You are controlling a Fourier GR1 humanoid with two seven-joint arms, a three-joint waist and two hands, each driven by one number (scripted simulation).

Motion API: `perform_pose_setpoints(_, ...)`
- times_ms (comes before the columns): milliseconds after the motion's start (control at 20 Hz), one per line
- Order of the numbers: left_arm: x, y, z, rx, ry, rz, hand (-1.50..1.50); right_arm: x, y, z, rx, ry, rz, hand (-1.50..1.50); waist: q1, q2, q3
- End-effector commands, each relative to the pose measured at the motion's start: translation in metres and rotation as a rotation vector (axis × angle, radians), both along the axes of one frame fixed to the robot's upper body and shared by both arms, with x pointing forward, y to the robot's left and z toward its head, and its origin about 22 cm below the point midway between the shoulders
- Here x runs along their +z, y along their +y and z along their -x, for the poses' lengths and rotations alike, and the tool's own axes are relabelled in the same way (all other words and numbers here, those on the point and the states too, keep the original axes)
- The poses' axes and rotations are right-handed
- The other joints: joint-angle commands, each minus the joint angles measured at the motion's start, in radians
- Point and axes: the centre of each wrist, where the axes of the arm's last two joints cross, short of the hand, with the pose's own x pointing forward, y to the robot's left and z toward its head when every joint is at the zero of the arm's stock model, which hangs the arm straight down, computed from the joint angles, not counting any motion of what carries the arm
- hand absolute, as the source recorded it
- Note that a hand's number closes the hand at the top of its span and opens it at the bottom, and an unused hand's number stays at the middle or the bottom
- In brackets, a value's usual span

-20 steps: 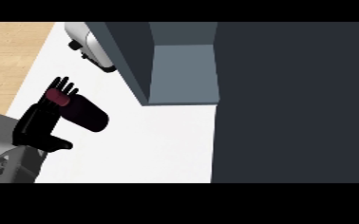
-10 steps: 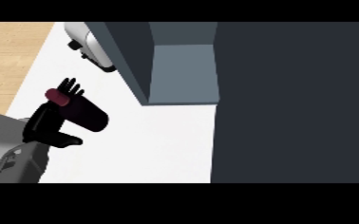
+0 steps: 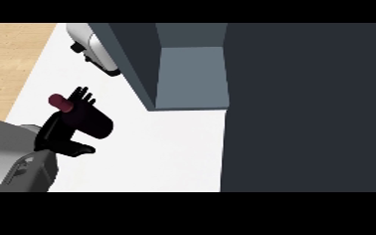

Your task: Pick up the wine, place it into the cabinet and close the cabinet

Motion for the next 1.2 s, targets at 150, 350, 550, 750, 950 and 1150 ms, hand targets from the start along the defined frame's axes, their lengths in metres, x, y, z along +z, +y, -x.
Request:
perform_pose_setpoints(150, 0.001, 0.009, -0.005, -0.006, -0.050, 0.074, -1.50, 0.018, 0.008, 0.031, 0.028, -0.066, -0.038, -1.50, -0.004, 0.002, -0.001)
perform_pose_setpoints(350, -0.008, -0.007, -0.004, -0.040, -0.041, 0.132, -1.50, 0.012, 0.000, 0.031, 0.042, -0.045, -0.044, -1.50, 0.000, 0.000, 0.000)
perform_pose_setpoints(550, -0.009, -0.013, -0.008, -0.123, -0.035, 0.180, 1.50, 0.011, -0.007, 0.021, 0.029, -0.046, -0.010, -1.50, -0.009, 0.003, -0.001)
perform_pose_setpoints(750, -0.007, -0.037, -0.016, -0.171, -0.095, 0.121, 1.50, 0.013, -0.004, 0.028, 0.025, -0.052, -0.046, -1.50, -0.001, -0.002, 0.000)
perform_pose_setpoints(950, -0.017, -0.010, 0.011, -0.044, -0.108, 0.034, 1.50, 0.020, -0.011, 0.023, 0.020, -0.039, -0.016, -1.50, 0.007, -0.001, 0.000)
perform_pose_setpoints(1150, -0.034, -0.043, 0.033, 0.204, -0.092, 0.002, 1.50, 0.003, -0.012, 0.024, -0.017, -0.019, -0.031, -1.50, 0.032, -0.016, 0.006)
